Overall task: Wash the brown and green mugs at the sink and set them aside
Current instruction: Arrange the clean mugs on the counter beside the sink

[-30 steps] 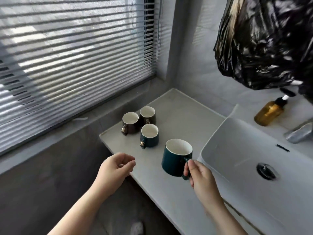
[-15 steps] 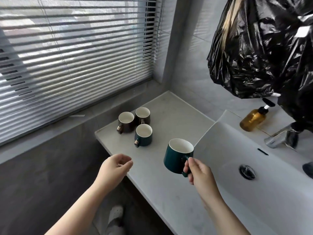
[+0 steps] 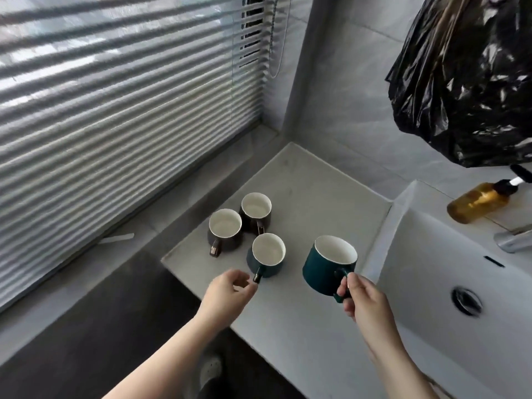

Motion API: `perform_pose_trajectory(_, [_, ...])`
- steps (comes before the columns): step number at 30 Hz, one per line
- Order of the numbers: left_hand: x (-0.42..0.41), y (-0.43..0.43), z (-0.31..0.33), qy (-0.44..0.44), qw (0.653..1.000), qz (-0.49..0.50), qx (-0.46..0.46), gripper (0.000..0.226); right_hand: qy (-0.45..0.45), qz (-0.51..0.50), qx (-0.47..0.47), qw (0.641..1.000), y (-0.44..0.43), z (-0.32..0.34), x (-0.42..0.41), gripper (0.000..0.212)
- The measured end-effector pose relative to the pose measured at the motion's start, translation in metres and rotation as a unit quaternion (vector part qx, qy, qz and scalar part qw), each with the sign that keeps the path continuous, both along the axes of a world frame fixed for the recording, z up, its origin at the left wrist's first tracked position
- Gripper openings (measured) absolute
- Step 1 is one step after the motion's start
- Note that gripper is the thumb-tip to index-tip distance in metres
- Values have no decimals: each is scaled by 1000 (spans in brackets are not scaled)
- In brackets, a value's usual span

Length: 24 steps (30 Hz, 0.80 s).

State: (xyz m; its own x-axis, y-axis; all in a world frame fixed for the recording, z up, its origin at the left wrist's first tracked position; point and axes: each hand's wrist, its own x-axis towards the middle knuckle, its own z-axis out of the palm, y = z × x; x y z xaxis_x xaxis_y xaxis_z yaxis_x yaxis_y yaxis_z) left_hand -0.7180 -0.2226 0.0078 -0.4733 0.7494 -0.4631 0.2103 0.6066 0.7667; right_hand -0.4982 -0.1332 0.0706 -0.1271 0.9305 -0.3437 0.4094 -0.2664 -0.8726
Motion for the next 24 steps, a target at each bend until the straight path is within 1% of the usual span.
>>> perform_pose_trajectory(3, [-13, 20, -10, -12, 999, -29, -33, 18, -1, -45, -7, 999, 4, -9, -9, 32])
perform_pose_trajectory(6, [-19, 36, -16, -45, 997, -24, -53, 12, -1, -77, -12, 997, 11, -19, -14, 32])
perform_pose_trajectory(10, [-15, 48, -31, -116, 990, -4, -76, 26, 6, -101, -22, 995, 20, -28, -21, 32])
perform_pose_trajectory(13, [-10, 55, -38, -130, 987, 17, -88, 16, 13, -102, -31, 994, 27, -32, -26, 32])
perform_pose_trajectory(17, [-11, 58, -50, -115, 988, 17, -103, 20, 14, -91, -31, 995, 34, -32, -27, 32])
perform_pose_trajectory(24, [-9, 63, -50, -180, 977, 18, -114, 19, 13, -77, -33, 996, 42, -27, -30, 32])
